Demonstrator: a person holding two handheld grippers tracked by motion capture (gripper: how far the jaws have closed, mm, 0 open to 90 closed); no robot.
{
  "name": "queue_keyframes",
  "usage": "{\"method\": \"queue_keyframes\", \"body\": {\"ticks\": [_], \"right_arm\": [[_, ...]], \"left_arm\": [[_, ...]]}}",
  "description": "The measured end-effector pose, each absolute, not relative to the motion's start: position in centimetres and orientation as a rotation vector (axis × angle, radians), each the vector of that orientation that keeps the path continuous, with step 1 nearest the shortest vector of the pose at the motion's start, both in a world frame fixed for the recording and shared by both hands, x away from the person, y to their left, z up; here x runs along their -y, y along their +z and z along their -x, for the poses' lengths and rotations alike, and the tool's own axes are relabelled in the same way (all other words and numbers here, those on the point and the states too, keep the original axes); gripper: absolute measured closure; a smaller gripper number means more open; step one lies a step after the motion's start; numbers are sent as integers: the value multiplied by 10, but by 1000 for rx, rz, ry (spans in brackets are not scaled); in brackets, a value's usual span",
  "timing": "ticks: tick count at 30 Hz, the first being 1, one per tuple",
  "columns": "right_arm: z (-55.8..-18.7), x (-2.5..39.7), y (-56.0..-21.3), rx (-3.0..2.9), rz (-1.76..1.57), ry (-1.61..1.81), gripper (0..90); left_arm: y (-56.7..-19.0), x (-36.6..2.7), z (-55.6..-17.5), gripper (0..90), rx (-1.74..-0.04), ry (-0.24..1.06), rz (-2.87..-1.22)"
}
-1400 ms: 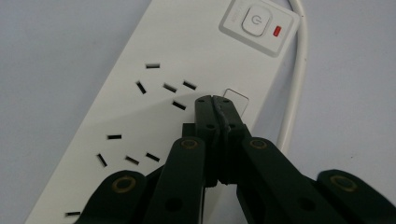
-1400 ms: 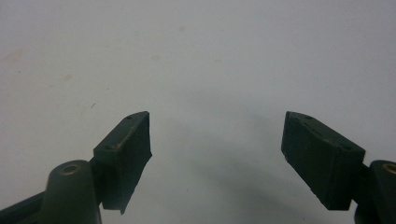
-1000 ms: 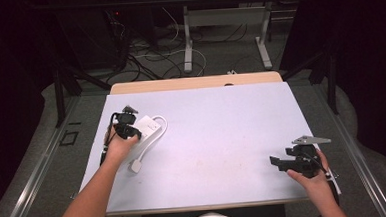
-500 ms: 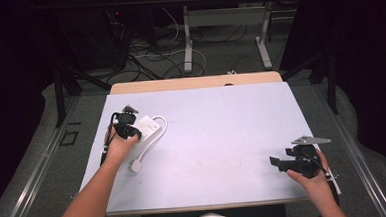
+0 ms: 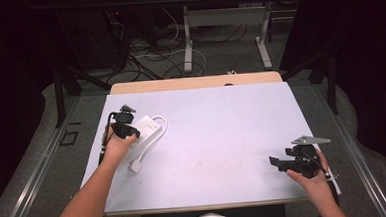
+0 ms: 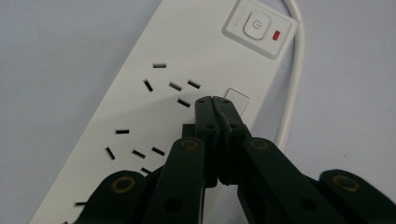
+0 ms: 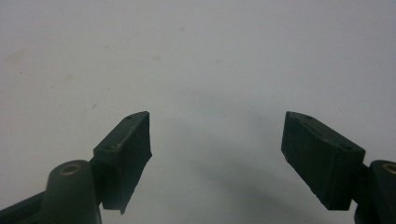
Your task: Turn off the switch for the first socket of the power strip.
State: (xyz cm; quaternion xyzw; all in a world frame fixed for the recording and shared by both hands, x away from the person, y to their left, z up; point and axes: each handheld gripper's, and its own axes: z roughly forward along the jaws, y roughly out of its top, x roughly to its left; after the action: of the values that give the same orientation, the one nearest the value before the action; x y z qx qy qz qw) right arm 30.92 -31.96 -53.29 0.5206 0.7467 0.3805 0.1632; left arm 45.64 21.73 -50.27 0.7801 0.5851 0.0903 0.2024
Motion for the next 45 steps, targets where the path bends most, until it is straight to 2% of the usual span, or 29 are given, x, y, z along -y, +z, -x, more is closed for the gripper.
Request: {"method": "queue_keyframes", "body": {"ticks": [45], "right_arm": [[-309, 319, -532, -2126, -1488, 1091, 237]], "left_arm": [[-475, -220, -425, 855, -1490, 270, -2097]]}}
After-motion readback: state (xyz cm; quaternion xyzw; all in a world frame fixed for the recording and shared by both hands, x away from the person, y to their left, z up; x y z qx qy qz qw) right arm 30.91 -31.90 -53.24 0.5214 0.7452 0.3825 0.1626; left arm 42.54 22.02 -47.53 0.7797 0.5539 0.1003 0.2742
